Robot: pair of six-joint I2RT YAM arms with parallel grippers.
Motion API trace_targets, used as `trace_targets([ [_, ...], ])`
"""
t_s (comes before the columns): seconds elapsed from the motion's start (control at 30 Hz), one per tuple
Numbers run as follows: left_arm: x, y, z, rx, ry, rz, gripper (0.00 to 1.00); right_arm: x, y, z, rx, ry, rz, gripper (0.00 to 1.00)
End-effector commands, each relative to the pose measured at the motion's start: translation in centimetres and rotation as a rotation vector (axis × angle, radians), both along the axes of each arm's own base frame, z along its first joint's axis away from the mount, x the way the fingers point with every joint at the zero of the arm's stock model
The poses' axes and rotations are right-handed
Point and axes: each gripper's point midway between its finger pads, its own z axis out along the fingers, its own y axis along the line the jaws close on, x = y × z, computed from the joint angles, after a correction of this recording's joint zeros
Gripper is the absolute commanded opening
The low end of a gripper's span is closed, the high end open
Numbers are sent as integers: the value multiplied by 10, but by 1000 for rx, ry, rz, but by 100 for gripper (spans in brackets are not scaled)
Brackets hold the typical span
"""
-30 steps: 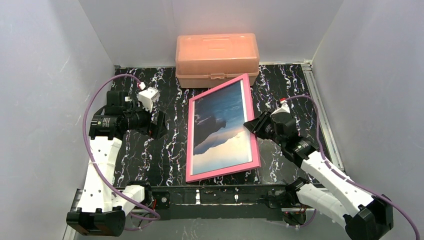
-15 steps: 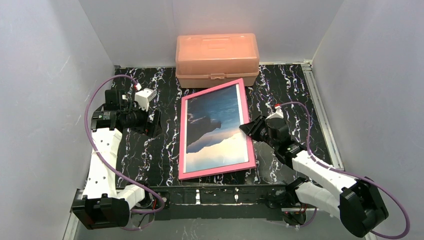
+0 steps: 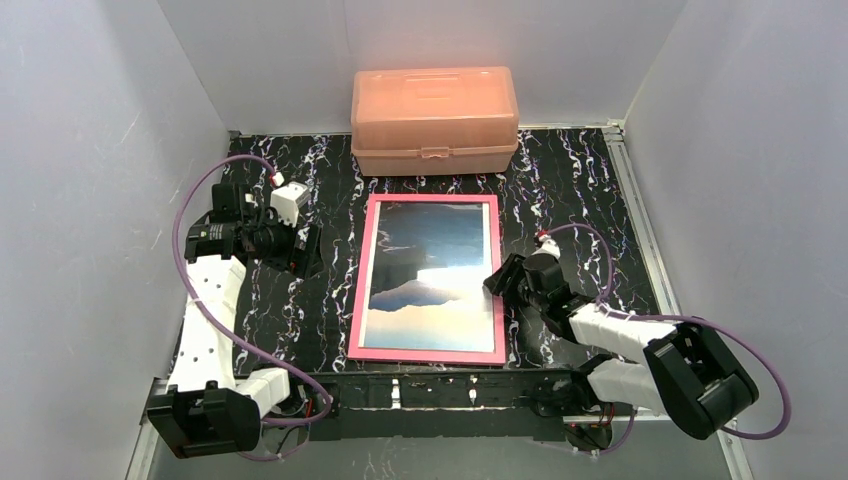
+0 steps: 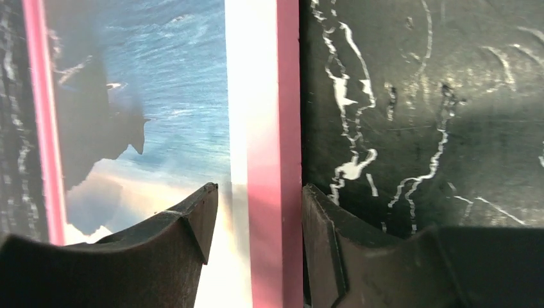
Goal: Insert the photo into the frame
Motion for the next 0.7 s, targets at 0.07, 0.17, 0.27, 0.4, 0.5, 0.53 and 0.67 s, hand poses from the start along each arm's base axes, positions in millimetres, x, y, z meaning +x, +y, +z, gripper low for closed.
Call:
trace_targets([
  [0.07,-2,1,-8,-7,13,-13,99,14,2,9,-35,-66,20,68],
  [0.17,-2,3,-12,4,15,-11,99,17,1,14,-52,-82,20,73],
  [0.27,-1,5,-15,5,19,-4,98,26,-2,28,-88,-106,17,79],
  [0.4,7,6,-20,-22,14,28,98,39,-20,50,-201,-134,-36,99],
  [0.5,25,9,-28,-44,-7,73,99,51,-38,70,-315,-172,-60,99],
  [0.53,35,12,-31,-47,-26,106,98,56,-45,77,-355,-189,-81,99],
  [0.67,79,17,-42,-107,-82,197,98,73,-108,92,-589,-221,-349,99],
])
